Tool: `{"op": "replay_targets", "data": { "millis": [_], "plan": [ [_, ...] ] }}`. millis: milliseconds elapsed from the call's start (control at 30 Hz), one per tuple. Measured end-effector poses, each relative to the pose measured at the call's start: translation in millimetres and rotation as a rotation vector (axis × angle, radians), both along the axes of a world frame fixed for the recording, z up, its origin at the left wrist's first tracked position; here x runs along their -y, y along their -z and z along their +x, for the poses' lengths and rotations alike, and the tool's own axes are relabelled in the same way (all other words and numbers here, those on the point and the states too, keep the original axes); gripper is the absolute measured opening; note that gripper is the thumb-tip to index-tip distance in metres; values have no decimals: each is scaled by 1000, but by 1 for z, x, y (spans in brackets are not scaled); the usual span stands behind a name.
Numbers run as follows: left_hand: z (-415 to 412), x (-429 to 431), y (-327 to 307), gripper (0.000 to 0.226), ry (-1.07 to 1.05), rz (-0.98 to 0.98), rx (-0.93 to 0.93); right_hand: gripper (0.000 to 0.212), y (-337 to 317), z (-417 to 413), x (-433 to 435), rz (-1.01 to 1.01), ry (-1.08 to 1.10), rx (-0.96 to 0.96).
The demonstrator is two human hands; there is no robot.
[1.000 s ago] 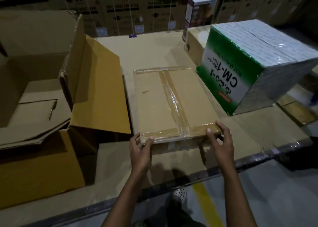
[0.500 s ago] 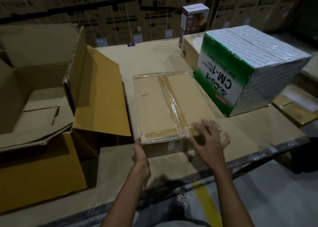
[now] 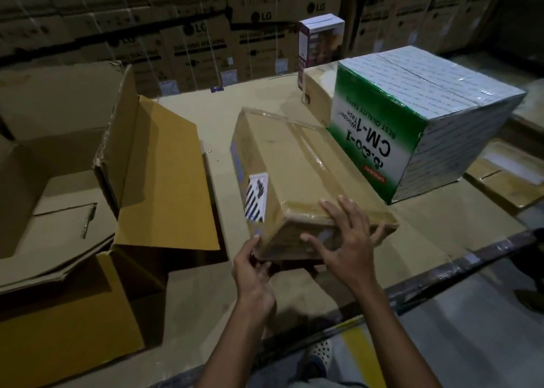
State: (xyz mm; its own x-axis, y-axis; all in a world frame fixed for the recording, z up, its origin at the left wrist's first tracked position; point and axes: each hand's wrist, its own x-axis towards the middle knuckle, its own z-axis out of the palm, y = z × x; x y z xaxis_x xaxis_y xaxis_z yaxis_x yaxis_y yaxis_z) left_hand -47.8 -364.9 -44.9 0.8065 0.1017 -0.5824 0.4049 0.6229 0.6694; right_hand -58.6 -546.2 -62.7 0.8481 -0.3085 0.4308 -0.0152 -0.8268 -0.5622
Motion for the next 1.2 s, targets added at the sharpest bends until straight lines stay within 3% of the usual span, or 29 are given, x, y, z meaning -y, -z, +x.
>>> {"op": "replay_targets", "data": {
  "millis": [100, 167, 267, 367, 500, 600, 767, 833, 933, 1033, 1167, 1200],
  "plan": [
    [-3, 10, -42, 23, 58, 129, 167, 76, -16, 3, 9, 205, 67, 205],
    [-4, 17, -63, 39, 88, 277, 445, 72, -27, -4, 10, 495, 95, 323],
    [-4, 33, -83, 55, 241, 511, 842, 60, -35, -18, 4, 905, 109, 361],
    [-3, 59, -78, 68, 302, 804, 1029, 53, -19, -21, 1, 1203, 89, 355],
    [-8, 92, -51, 78, 448, 1223, 1152, 91, 5, -25, 5, 1507, 105, 239],
    [-9, 108, -28, 73, 634, 1472, 1230, 51, 17, -34, 13, 1603, 128, 100],
    [-2, 114, 7, 61, 917, 1468, 1296, 38, 22, -41, 23, 1551, 224, -284],
    [2, 111, 20, 58, 1059, 1430, 1275, 30, 31, -49, 23, 1361, 225, -462],
    [6, 105, 17, 53, 1141, 1277, 1198, 24, 40, -66, 22, 983, 113, -552],
    [19, 87, -3, 37, 974, 1025, 1000, 30, 21, -69, 20, 635, -9, -432],
    [50, 44, -11, 25, 543, 1234, 745, 8, -9, -45, 14, 234, -8, -30],
    [58, 34, -10, 24, 494, 1283, 695, 16, -12, -36, 14, 114, -4, 9]
  ]
}}
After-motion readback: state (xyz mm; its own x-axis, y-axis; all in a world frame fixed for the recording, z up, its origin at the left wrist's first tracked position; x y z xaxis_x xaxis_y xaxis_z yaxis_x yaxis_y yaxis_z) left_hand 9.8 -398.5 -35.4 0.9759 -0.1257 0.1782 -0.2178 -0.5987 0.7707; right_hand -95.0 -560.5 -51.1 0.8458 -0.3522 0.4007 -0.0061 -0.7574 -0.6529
